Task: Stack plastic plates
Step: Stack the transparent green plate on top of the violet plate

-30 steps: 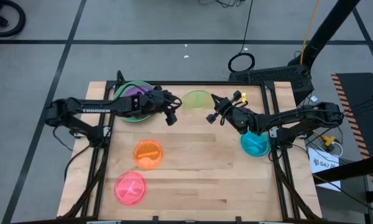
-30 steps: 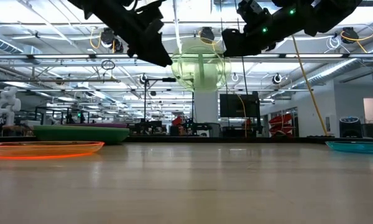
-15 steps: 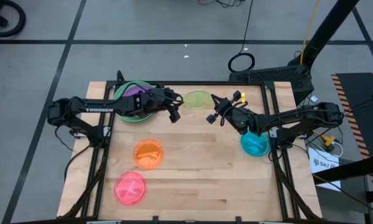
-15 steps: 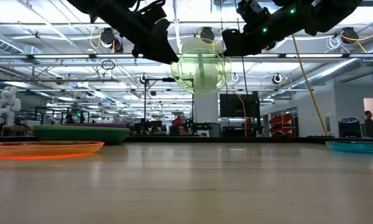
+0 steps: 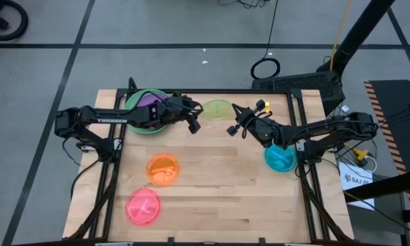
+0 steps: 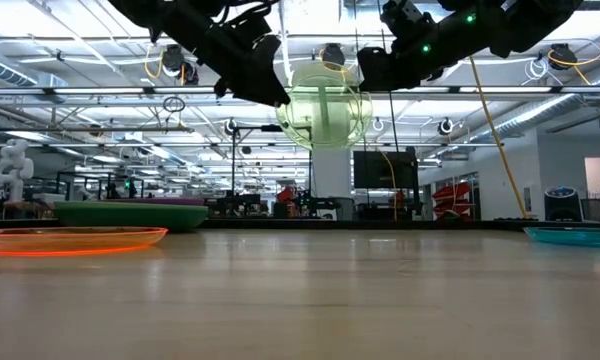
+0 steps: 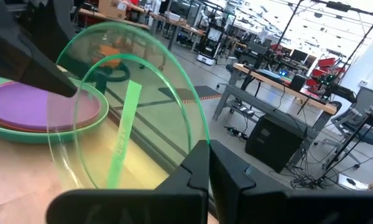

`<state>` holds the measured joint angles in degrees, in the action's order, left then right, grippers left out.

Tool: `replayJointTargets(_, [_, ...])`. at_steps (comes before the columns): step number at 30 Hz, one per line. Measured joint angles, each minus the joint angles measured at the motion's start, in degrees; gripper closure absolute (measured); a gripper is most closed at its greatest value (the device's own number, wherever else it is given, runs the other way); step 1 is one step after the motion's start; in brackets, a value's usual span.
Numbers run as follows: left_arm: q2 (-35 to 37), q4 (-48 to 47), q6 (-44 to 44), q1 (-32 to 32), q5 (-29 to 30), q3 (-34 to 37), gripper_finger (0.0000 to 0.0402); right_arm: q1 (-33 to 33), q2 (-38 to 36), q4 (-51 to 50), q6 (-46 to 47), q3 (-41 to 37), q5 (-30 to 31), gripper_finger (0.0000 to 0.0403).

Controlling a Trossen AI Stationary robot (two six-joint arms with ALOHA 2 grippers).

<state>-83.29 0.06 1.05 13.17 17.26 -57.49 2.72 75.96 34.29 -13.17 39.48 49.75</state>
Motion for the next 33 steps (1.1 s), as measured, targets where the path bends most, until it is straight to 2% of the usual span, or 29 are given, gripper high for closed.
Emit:
replayJointTargets(5, [-0.1, -0.3, 0.6, 0.0, 0.0, 0.0, 0.0299, 0.0, 0.0, -0.1, 0.4, 0.0, 0.0, 0.0403])
replayJointTargets(10, [-0.1, -0.3, 1.4, 0.0, 0.0, 0.0, 0.0320, 0.0, 0.0, 0.0, 0.5, 0.0, 0.0, 0.0403])
replayJointTargets(26, [-0.1, -0.3, 6.8, -0.2, 0.0, 0.0, 0.0326, 0.0, 0.0, -0.1, 0.5, 0.0, -0.4, 0.0370])
replayJointTargets(31, [-0.1, -0.6, 6.1, -0.2, -0.2, 0.0, 0.0326, 0.1, 0.0, -2.2, 0.5, 0.0, -0.3, 0.0385])
replayJointTargets(33, [-0.1, -2.1, 5.0, -0.2, -2.3, 0.0, 0.0326, 0.4, -0.1, -4.9, 1.5, 0.0, -0.3, 0.0396])
